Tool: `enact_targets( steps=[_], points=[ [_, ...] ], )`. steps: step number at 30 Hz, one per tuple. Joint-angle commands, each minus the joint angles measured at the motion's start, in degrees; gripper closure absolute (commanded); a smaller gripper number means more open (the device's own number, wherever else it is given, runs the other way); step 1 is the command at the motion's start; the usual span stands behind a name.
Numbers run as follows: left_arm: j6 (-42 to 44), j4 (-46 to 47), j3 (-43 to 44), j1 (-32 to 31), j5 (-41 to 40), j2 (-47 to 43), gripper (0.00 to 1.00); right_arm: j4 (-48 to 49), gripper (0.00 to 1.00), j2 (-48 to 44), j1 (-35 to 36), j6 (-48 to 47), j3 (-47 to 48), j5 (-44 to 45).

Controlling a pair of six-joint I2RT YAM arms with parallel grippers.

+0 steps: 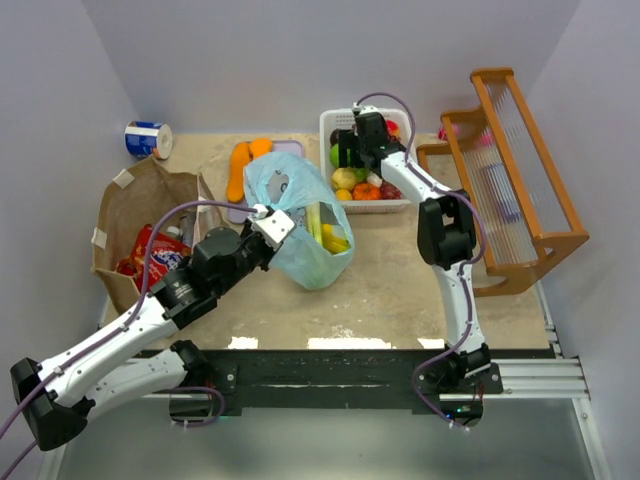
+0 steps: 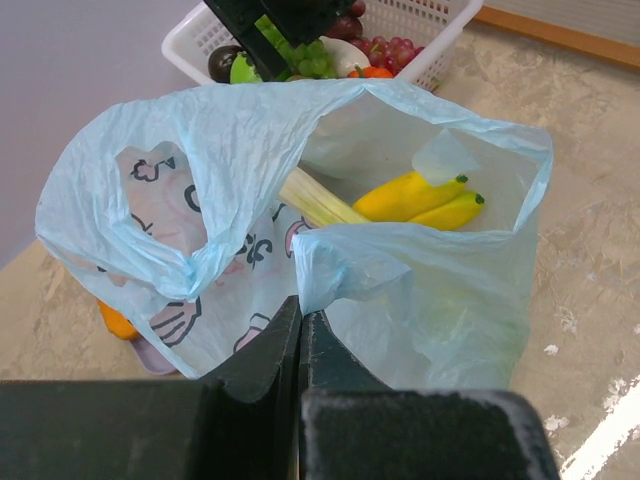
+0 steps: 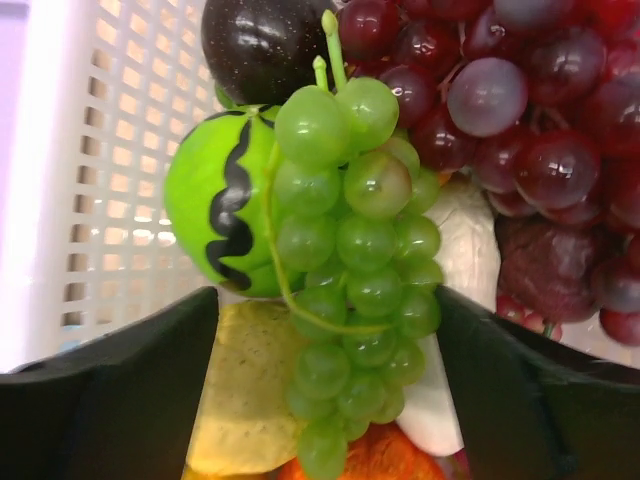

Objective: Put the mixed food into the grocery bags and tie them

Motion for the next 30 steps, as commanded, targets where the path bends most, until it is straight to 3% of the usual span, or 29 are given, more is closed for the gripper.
enact_targets(
  steps=[1, 5, 9, 12, 21, 27, 30],
  points=[
    [0.8, 3.4, -0.1, 0.2, 1.6, 0.8, 1.00, 1.7, 0.21, 1.6, -0.2, -4.1, 3.0, 2.3],
    [0.8, 3.3, -0.2, 0.3, 2.6, 1.0, 1.00, 2.6, 0.41, 1.5, -0.2, -6.0, 2.4, 5.2],
    [0.8, 3.5, -0.4, 0.2, 4.0, 0.6, 1.00, 1.6, 0.88, -0.3, -0.2, -6.2, 2.0, 6.0],
    [0.9, 3.6, -0.5, 0.2, 5.9, 0.2, 1.00, 2.8, 1.00, -5.8, -0.1, -6.1, -1.3, 3.7],
    [1.1, 3.9, -0.6, 0.2, 7.0, -1.2, 1.00, 14.9, 1.00, -34.8, 0.4, -4.1, -20.4, -12.0],
    [1.2, 4.4, -0.9, 0.2, 8.7, -2.7, 1.00, 17.1, 1.00, -48.3, 3.3, -1.6, -30.8, -20.9],
    [1.2, 4.5, -0.9, 0.2, 9.6, -2.8, 1.00, 16.9, 1.00, -50.7, 6.7, -1.9, -34.1, -25.4]
  ],
)
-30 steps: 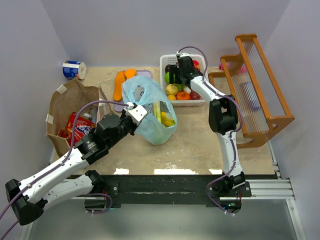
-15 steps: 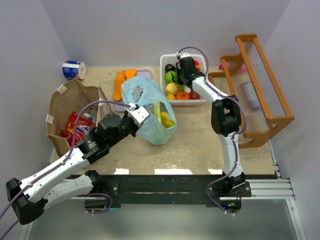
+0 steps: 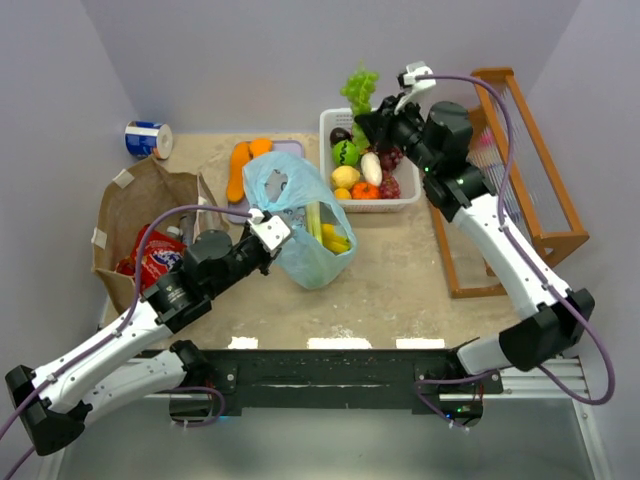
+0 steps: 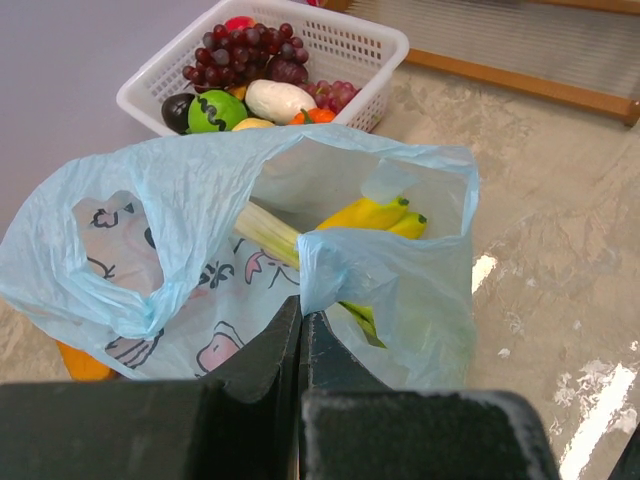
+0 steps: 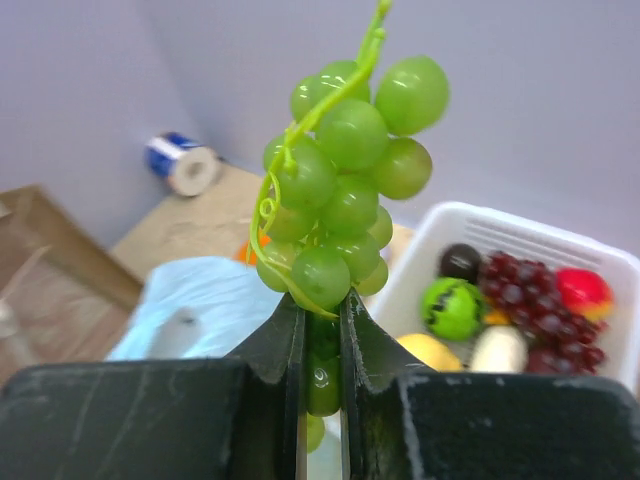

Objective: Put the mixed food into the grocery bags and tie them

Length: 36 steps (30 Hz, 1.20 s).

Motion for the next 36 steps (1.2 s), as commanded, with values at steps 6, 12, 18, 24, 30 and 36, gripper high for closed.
enact_targets(
  steps=[6, 12, 18, 24, 30, 36],
  points=[
    [1.1, 3.5, -0.7, 0.2, 2.9, -1.0, 1.00, -1.3, 1.00, -1.0, 9.4, -0.5, -7.9, -15.1],
    [1.1, 3.5, -0.9, 0.1, 1.6, -1.4, 1.00, -7.8, 1.00, 1.5, 11.0, -5.1, -9.8, -19.0],
    [1.1, 3.5, -0.9, 0.2, 1.9, -0.7, 1.00, -13.0, 1.00, -0.5, 12.7, -8.2, -14.2, -21.9],
    [1.0, 3.3, -0.7, 0.2, 2.5, -0.3, 1.00, -17.0, 1.00, -0.1, 13.7, -11.9, -15.4, -24.0],
    [1.1, 3.2, -0.8, 0.2, 2.1, -0.5, 1.00, -20.7, 0.35, 0.9, 13.6, -11.7, -12.7, -20.2],
    [1.1, 3.2, -0.8, 0.1, 2.3, -0.2, 1.00, -20.1, 0.07, -2.2, 13.3, -9.5, -6.9, -11.4]
  ],
)
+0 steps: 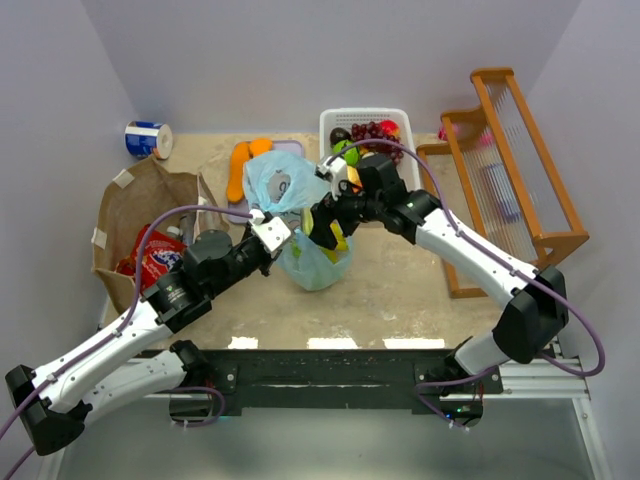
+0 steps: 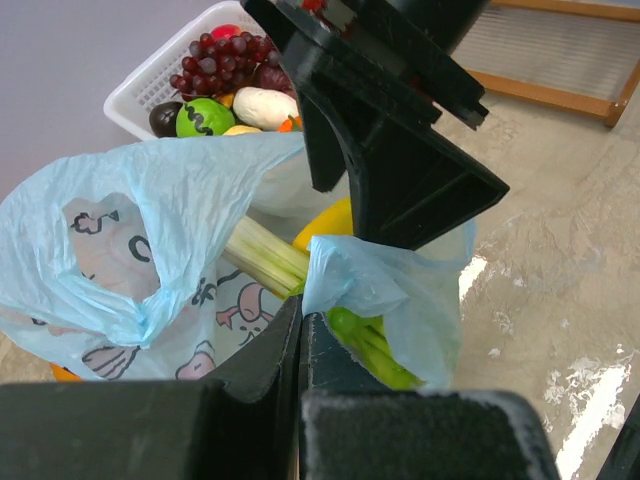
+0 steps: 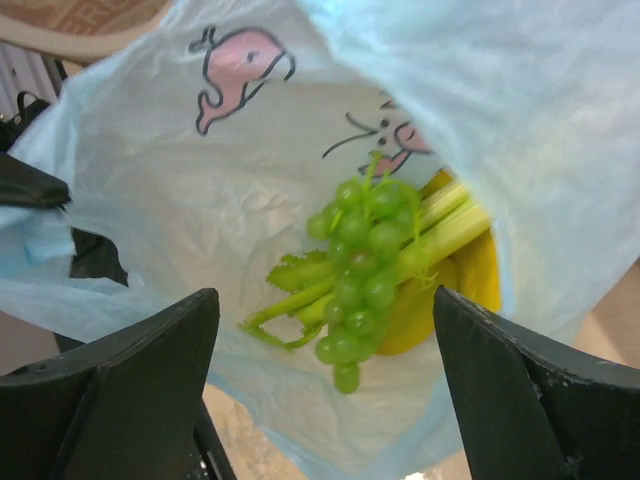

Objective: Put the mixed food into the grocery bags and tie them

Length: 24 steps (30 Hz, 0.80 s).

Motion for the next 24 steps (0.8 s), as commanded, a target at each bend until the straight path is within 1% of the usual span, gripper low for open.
enact_targets(
  steps=[1, 3, 4, 5, 6, 8, 9, 10, 11, 12, 13, 16, 20, 24],
  points=[
    [1.1, 2.8, -0.7, 0.2, 0.3, -0.2, 1.00, 0.3, 0.06, -3.5, -0.8, 3.4, 7.6, 10.1],
    [1.1, 2.8, -0.8, 0.2, 0.3, -0.2, 1.00, -0.2, 0.06, -2.9, -3.5, 4.9, 10.6, 13.8],
    [1.2, 2.9, -0.8, 0.2, 0.3, -0.2, 1.00, 0.3, 0.06, -2.7, -5.0, 7.1, 11.3, 14.2],
    [1.2, 2.8, -0.8, 0.2, 0.3, -0.4, 1.00, 0.8, 0.06, -1.8, -8.9, 8.4, 11.9, 14.3],
    [1.2, 2.9, -0.8, 0.1, 0.3, -0.4, 1.00, 1.0, 0.06, -1.1, -10.8, 10.9, 12.2, 15.0],
    [1.1, 2.8, -0.8, 0.2, 0.3, -0.5, 1.00, -0.3, 0.04, 1.3, -13.8, 11.4, 14.5, 18.9],
    [1.1, 2.9, -0.8, 0.2, 0.3, -0.6, 1.00, -1.2, 0.04, 4.6, -14.4, 11.1, 15.6, 21.1],
    [1.1, 2.9, -0.8, 0.2, 0.4, -0.6, 1.00, -3.2, 0.04, 6.9, -14.7, 10.8, 17.7, 26.2],
    [1.2, 2.8, -0.8, 0.2, 0.4, -0.5, 1.00, -4.3, 0.04, 9.1, -15.1, 10.3, 19.0, 27.5],
    [1.2, 2.9, -0.8, 0.2, 0.5, -0.4, 1.00, -5.4, 0.04, 14.1, -15.5, 9.9, 20.2, 28.0],
    [1.2, 2.8, -0.8, 0.1, 0.5, -0.4, 1.00, -7.5, 0.04, 16.5, -15.9, 9.8, 22.8, 28.4],
    [1.1, 2.9, -0.8, 0.1, 0.7, -0.3, 1.00, -9.6, 0.04, 24.3, -16.0, 9.1, 25.8, 28.8],
    [1.2, 2.9, -0.9, 0.2, 0.7, -0.1, 1.00, -9.6, 0.03, 29.9, -16.1, 8.8, 27.4, 33.1],
    [1.2, 2.9, -0.9, 0.2, 0.8, 0.2, 1.00, -9.0, 0.03, 31.9, -16.0, 8.7, 27.4, 32.9]
  ],
)
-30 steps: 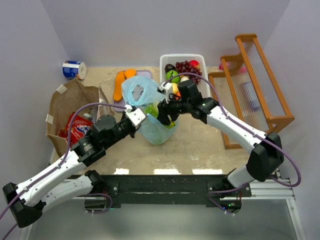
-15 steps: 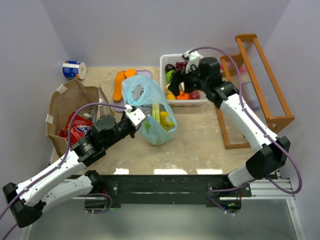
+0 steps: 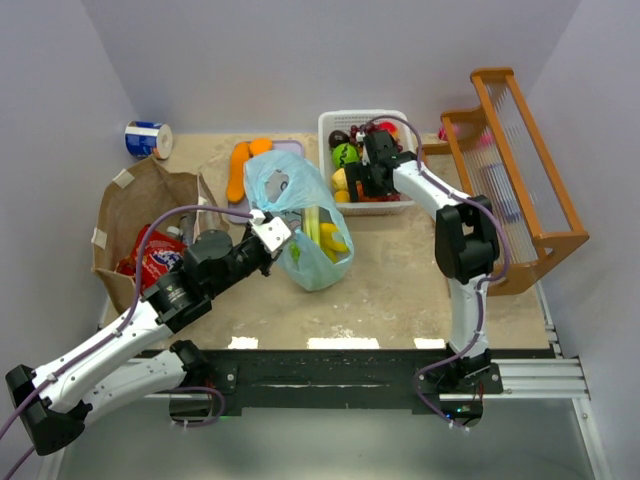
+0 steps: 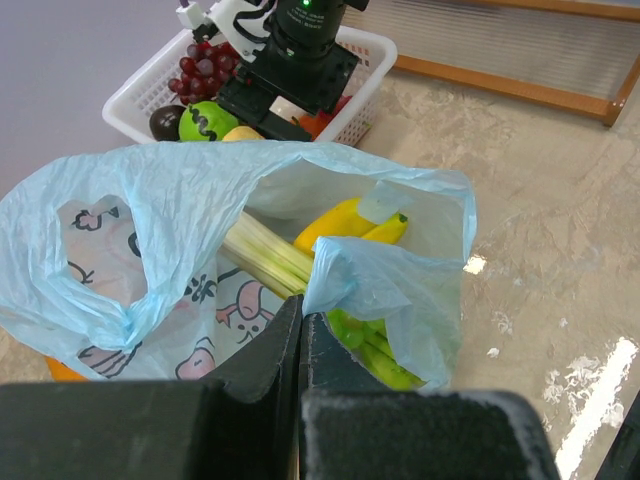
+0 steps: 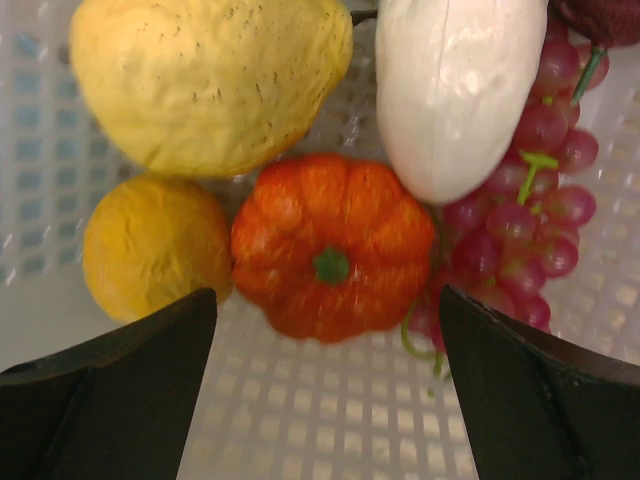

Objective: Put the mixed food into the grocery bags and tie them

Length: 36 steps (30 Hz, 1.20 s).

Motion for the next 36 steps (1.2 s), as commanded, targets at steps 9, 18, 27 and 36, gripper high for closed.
enact_targets(
  steps=[9, 18, 27, 36],
  points=[
    [1.1, 2.8, -0.8, 0.1, 0.8, 1.0, 1.00, 2.8, 0.07, 0.1, 0.3, -1.9, 1.0, 2.3],
    [1.2, 3.0, -0.8, 0.2, 0.7, 1.5, 1.00, 0.7, 0.16, 2.4, 0.7, -3.0, -0.5, 2.8],
    [1.2, 3.1, -0.9, 0.2, 0.0, 0.9, 1.00, -0.8, 0.55, 1.5, 0.7, -2.9, 0.3, 3.8],
    [1.4, 3.3, -1.1, 0.2, -0.7, 0.0, 1.00, 6.9, 0.93, -15.7, 1.0, -0.7, -0.8, -3.5]
  ],
)
